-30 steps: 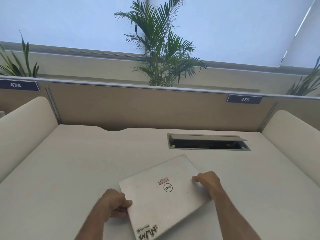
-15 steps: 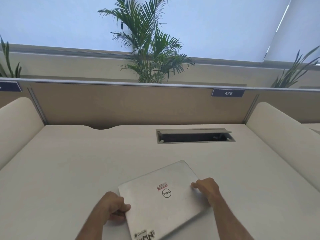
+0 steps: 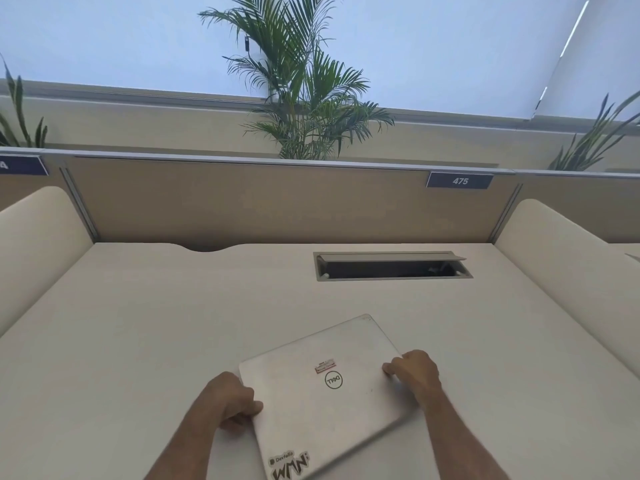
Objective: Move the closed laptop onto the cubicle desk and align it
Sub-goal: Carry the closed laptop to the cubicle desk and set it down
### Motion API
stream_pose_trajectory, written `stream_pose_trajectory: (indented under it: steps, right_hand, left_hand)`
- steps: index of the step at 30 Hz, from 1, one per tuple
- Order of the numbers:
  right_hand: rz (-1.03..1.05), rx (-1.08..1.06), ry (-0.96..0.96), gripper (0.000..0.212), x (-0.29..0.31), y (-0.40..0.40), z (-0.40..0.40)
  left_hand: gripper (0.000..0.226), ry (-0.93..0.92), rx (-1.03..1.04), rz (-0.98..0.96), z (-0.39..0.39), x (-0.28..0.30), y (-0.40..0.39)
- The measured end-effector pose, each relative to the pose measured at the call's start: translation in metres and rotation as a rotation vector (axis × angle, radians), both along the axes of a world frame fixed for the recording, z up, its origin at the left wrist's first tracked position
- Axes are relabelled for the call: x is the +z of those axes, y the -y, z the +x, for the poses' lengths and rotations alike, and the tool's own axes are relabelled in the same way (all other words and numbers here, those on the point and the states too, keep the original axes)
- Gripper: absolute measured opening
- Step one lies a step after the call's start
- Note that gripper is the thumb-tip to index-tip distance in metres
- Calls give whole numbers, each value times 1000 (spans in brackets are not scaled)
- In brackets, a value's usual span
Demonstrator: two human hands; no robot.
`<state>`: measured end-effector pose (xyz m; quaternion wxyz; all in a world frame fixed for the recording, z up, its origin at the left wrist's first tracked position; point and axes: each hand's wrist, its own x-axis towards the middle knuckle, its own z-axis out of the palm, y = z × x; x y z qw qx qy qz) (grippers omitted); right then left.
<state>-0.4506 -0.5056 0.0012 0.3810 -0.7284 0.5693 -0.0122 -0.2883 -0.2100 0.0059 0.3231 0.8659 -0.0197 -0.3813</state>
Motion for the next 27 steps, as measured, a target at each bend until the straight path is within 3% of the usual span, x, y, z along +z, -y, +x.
stream_pose_trajectory:
  steps: [7, 10, 14, 19, 23, 27]
  right_hand:
    - [-87, 104, -20, 21, -4, 3, -3]
    - [-158, 148, 1, 24, -8, 10, -8]
    - [-325, 215, 49, 48, -21, 27, -24]
    - [-546, 326, -33, 45, -41, 40, -47]
    - [-467, 346, -106, 58, -56, 47, -65]
    - [-466, 397, -118, 62, -65, 53, -78]
  left_hand:
    - [16, 37, -89, 80, 1, 6, 0]
    - [23, 90, -125, 119, 4, 6, -4]
    - [37, 429, -70, 170, 14, -5, -17]
    - [33, 757, -145, 204, 17, -31, -36]
    - [64, 794, -242, 303, 8, -50, -47]
    - [132, 733, -279, 332, -6, -54, -50]
